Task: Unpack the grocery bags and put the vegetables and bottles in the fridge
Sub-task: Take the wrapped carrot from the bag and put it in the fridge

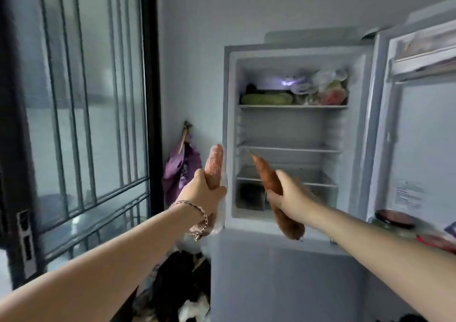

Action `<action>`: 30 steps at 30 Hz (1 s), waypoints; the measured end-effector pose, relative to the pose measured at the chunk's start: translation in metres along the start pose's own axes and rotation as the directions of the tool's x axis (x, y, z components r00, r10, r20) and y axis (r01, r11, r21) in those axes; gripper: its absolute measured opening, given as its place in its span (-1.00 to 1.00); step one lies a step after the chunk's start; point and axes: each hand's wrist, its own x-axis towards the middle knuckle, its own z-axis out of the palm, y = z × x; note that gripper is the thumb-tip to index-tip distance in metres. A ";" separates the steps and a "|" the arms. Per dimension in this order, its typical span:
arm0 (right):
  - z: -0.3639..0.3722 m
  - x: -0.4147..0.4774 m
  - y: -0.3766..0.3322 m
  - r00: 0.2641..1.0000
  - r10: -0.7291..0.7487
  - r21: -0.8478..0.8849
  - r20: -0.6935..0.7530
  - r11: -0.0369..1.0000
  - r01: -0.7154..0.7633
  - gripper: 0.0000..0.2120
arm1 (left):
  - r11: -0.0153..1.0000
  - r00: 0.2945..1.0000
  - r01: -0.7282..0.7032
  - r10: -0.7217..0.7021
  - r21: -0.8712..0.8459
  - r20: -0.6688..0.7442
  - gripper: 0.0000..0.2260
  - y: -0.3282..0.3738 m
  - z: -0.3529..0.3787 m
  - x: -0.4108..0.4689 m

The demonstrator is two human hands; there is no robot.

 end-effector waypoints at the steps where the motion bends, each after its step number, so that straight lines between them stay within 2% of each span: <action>1: -0.010 0.023 0.007 0.999 -0.020 -0.010 -0.043 1.000 0.020 -0.79 | 1.000 1.000 -0.020 0.020 -0.018 -0.024 -0.71 0.011 0.005 0.026; 4: -0.037 0.093 0.024 0.986 -0.106 -0.103 -0.126 0.990 0.093 -0.83 | 0.997 0.994 -0.043 0.036 -0.067 -0.103 -0.64 0.043 0.013 0.102; 8: -0.064 0.187 0.042 0.967 -0.190 -0.288 -0.169 0.948 0.136 -0.64 | 0.996 0.981 -0.084 0.075 -0.044 -0.177 -0.52 0.083 0.016 0.193; 12: -0.084 0.272 0.048 0.956 -0.233 -0.238 -0.178 0.953 0.187 -0.60 | 0.977 0.953 -0.209 0.197 -0.030 -0.230 -0.74 0.110 0.025 0.270; 14: -0.094 0.304 0.050 0.956 -0.235 -0.341 -0.177 0.925 0.165 -0.58 | 0.963 0.931 -0.268 0.263 0.015 -0.254 -0.74 0.121 0.030 0.295; 17: -0.101 0.358 0.052 0.943 -0.254 -0.517 -0.217 0.849 0.109 -0.44 | 0.935 0.889 -0.343 0.355 0.095 -0.289 -0.72 0.132 0.038 0.344; 20: -0.115 0.406 0.049 0.920 -0.280 -0.495 -0.276 0.861 0.114 -0.50 | 0.916 0.859 -0.383 0.402 0.124 -0.317 -0.68 0.143 0.036 0.391; 23: -0.128 0.448 0.051 0.912 -0.301 -0.562 -0.280 0.821 0.098 -0.60 | 0.893 0.855 -0.400 0.444 0.205 -0.269 -0.70 0.154 0.032 0.424; 27: -0.131 0.492 0.059 0.912 -0.304 -0.644 -0.275 0.763 0.060 -0.60 | 0.845 0.850 -0.427 0.497 0.321 -0.176 -0.79 0.173 0.041 0.443; 30: -0.126 0.517 0.064 0.920 -0.327 -0.618 -0.217 0.775 0.130 -0.59 | 0.823 0.858 -0.410 0.495 0.393 -0.139 -0.86 0.181 0.048 0.452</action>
